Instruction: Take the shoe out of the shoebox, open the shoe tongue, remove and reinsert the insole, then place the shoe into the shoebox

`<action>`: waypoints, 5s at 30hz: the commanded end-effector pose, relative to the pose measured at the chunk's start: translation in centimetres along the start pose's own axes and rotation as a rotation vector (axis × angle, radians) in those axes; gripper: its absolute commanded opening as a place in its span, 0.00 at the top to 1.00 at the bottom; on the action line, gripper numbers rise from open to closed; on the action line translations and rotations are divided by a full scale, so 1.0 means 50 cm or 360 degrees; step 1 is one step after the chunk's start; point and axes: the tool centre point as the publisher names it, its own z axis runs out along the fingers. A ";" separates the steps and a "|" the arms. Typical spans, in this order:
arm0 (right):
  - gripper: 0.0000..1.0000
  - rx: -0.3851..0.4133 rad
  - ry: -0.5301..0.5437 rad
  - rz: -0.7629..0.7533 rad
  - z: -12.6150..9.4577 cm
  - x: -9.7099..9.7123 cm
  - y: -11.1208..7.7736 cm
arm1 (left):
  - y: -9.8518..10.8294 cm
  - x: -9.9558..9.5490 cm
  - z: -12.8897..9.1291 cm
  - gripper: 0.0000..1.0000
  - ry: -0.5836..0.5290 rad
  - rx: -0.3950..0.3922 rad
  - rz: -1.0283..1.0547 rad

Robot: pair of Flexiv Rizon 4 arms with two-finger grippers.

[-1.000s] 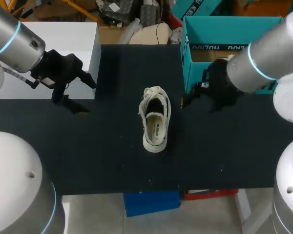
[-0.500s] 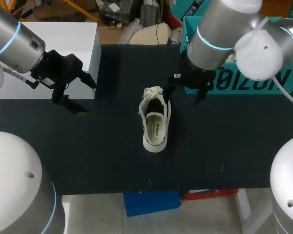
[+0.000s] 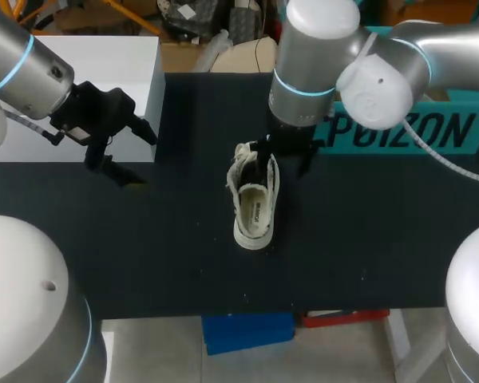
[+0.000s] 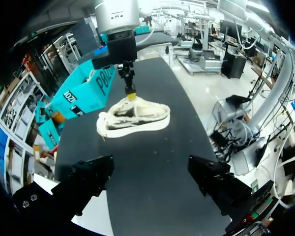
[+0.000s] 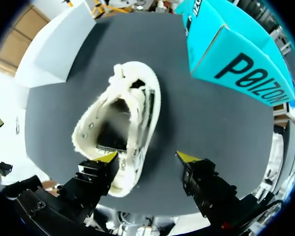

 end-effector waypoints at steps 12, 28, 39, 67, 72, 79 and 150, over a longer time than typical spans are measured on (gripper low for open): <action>0.53 0.0019 -0.0042 -0.0058 0.105 0.004 0.030 | -0.001 0.000 0.001 0.00 0.0002 -0.0008 -0.0002; 1.00 0.0050 -0.0069 -0.0033 0.169 -0.003 0.023 | -0.001 0.000 0.001 0.00 0.0002 -0.0008 -0.0002; 1.00 0.0090 -0.0047 -0.0178 0.017 -0.027 0.002 | -0.001 0.000 0.001 0.00 0.0002 -0.0008 -0.0002; 1.00 0.0362 0.0098 -0.2199 -0.474 -0.159 0.089 | -0.001 0.000 0.001 0.00 0.0002 -0.0008 -0.0002; 1.00 0.0362 0.0098 -0.2199 -0.474 -0.159 0.089 | -0.001 0.000 0.001 0.00 0.0002 -0.0008 -0.0002; 1.00 0.0362 0.0098 -0.2199 -0.474 -0.159 0.089 | -0.001 0.000 0.001 0.00 0.0002 -0.0008 -0.0002; 1.00 0.0273 -0.0305 -0.2056 -0.042 -0.708 0.752 | -0.001 0.000 0.001 0.00 0.0002 -0.0008 -0.0002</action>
